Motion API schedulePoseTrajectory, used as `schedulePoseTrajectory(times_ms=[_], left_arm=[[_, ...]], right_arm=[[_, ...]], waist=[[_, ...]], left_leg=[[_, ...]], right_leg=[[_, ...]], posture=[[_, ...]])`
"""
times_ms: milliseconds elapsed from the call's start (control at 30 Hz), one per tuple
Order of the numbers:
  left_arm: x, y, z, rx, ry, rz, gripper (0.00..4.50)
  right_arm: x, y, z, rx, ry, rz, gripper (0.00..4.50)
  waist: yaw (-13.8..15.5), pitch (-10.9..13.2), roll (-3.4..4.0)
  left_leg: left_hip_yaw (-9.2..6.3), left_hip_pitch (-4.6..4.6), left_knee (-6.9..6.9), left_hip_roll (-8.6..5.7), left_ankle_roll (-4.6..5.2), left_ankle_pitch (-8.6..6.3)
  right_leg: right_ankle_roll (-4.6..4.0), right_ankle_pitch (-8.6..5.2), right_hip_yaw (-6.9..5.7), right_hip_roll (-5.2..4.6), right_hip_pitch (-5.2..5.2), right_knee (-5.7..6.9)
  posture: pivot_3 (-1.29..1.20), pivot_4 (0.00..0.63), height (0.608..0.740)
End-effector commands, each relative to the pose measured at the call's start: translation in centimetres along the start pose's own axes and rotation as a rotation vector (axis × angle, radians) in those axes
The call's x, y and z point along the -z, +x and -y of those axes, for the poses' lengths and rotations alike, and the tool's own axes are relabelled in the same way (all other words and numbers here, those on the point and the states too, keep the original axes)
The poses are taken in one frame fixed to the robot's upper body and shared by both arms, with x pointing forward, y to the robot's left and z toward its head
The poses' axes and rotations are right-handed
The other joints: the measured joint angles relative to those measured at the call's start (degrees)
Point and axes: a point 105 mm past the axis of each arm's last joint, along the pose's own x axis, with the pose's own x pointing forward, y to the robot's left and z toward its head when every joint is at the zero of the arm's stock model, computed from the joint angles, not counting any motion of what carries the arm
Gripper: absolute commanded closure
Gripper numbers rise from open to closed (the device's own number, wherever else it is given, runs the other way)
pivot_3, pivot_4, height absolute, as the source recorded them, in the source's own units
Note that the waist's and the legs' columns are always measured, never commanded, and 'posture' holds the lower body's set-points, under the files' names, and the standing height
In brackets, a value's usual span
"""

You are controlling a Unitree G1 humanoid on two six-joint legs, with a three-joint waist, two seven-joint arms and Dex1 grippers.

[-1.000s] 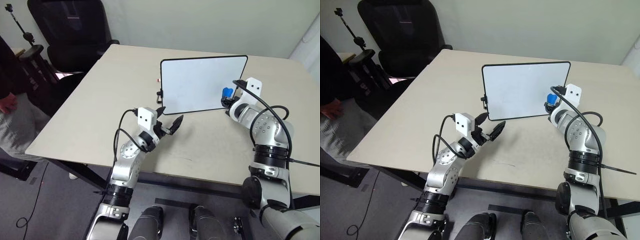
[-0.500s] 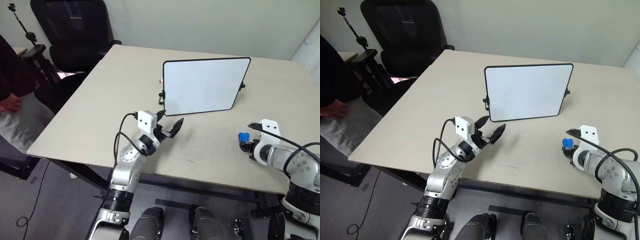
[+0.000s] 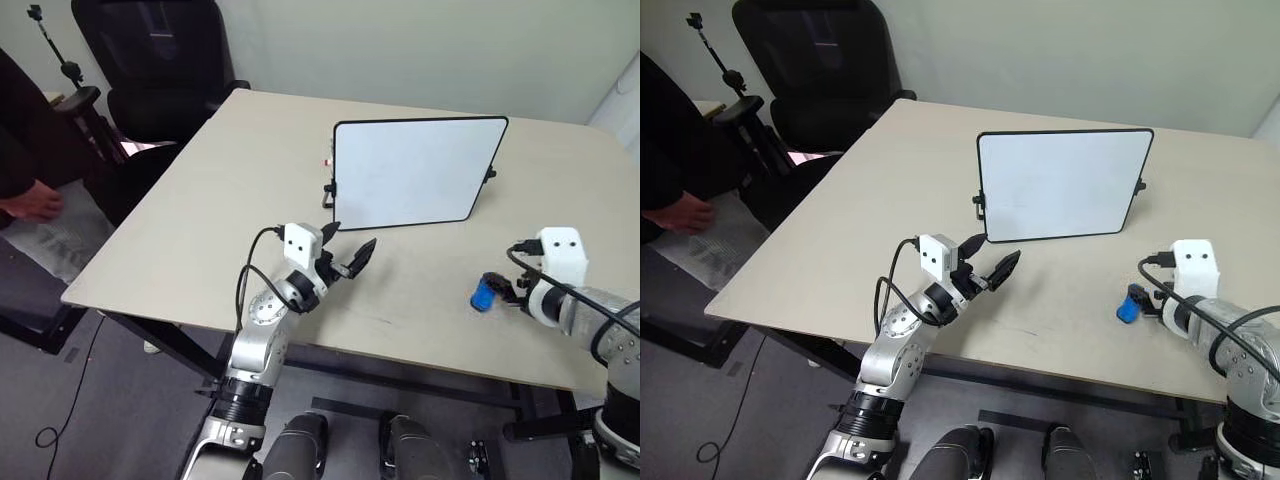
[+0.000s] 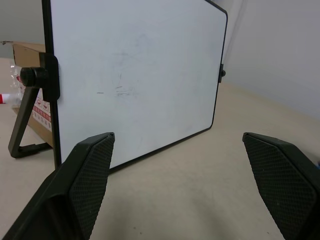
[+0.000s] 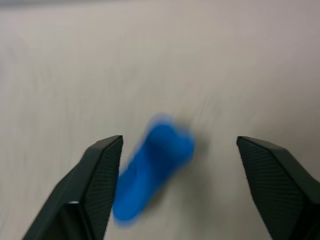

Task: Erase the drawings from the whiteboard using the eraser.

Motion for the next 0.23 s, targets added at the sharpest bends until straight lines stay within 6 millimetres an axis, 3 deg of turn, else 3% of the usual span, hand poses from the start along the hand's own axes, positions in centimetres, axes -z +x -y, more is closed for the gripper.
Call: schedulePoseTrajectory(times_ms=[33,167,233], left_arm=[[-1.1,0.2,0.3,0.013,0.013,0.037,0.0],[-1.0,0.0,0.4,0.018,0.009,0.034,0.0],[-1.0,-0.1,0.4,0.02,0.001,0.031,0.0]], right_arm=[[-5.4,-2.2,-1.9,-0.107,-0.079,0.399,0.63],[-5.9,-4.2,-5.6,-0.374,-0.024,0.532,0.63],[-5.8,-4.8,-6.4,-0.433,-0.009,0.554,0.63]], waist=[[-0.03,0.0,0.0],[-0.19,-0.01,-0.01],[-0.18,-0.01,-0.01]], left_leg=[[0.0,0.0,-0.01,0.0,0.0,0.0],[0.0,0.03,-0.07,0.01,0.02,-0.01],[0.0,0.0,-0.08,0.0,0.05,-0.04]], right_leg=[[0.01,-0.01,0.0,0.0,0.0,0.0],[0.13,-0.08,-0.02,0.02,-0.01,0.01],[0.28,-0.18,-0.01,0.03,0.0,0.01]], posture=[[0.0,0.15,0.74],[0.0,0.15,0.74],[0.0,0.15,0.74]])
